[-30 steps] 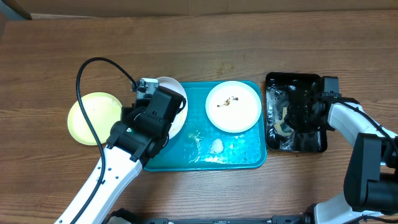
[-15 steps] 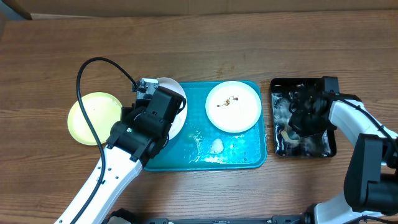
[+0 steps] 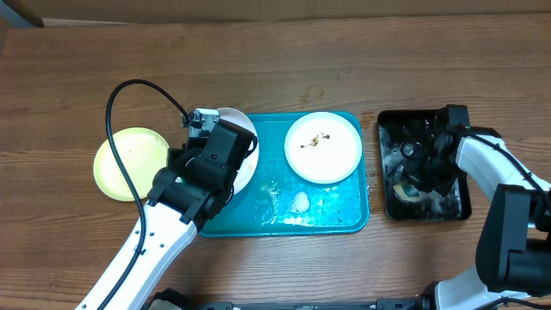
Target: Clean dirty plates on tray and stack at the side
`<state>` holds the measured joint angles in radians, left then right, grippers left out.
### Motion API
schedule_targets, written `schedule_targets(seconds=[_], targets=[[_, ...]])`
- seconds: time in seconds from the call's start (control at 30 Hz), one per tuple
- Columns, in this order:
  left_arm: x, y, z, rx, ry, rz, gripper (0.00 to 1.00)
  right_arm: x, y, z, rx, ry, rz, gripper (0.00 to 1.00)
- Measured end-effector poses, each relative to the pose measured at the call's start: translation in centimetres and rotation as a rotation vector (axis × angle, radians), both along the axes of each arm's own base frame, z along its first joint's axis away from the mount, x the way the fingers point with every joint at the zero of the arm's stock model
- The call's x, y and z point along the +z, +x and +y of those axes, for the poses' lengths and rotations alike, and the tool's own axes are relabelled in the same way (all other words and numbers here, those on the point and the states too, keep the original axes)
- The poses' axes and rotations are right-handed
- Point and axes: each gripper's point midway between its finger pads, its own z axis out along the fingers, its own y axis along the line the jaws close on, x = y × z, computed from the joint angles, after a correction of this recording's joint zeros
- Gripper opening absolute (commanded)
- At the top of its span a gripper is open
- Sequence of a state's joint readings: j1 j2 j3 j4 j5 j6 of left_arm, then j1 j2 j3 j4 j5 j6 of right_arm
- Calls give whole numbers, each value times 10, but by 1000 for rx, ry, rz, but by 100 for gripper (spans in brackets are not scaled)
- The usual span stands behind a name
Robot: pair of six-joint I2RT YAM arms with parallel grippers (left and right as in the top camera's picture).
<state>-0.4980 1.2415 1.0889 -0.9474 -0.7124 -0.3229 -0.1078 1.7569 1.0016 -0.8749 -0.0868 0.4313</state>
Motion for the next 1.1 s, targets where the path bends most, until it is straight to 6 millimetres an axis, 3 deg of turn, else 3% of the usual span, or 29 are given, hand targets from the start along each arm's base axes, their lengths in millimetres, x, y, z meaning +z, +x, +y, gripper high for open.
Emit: schedule_targets(seconds=[0.2,0.4,0.5,0.6,1.1], targets=[[0,0,0,0,1,2,4,17,13,-7,4,-36,-21,4],[0,0,0,0,1,2,4,61,46,-13,20,-66,-199,4],[0,0,0,0,1,2,4,68,48,-12,45,-69,-227,4],[0,0,0,0,1,2,4,63,47,-12,60,-71,-231,4],[-1,-1,-1,-3,-3,5,4,1,13,-8,76,-67,-197,4]])
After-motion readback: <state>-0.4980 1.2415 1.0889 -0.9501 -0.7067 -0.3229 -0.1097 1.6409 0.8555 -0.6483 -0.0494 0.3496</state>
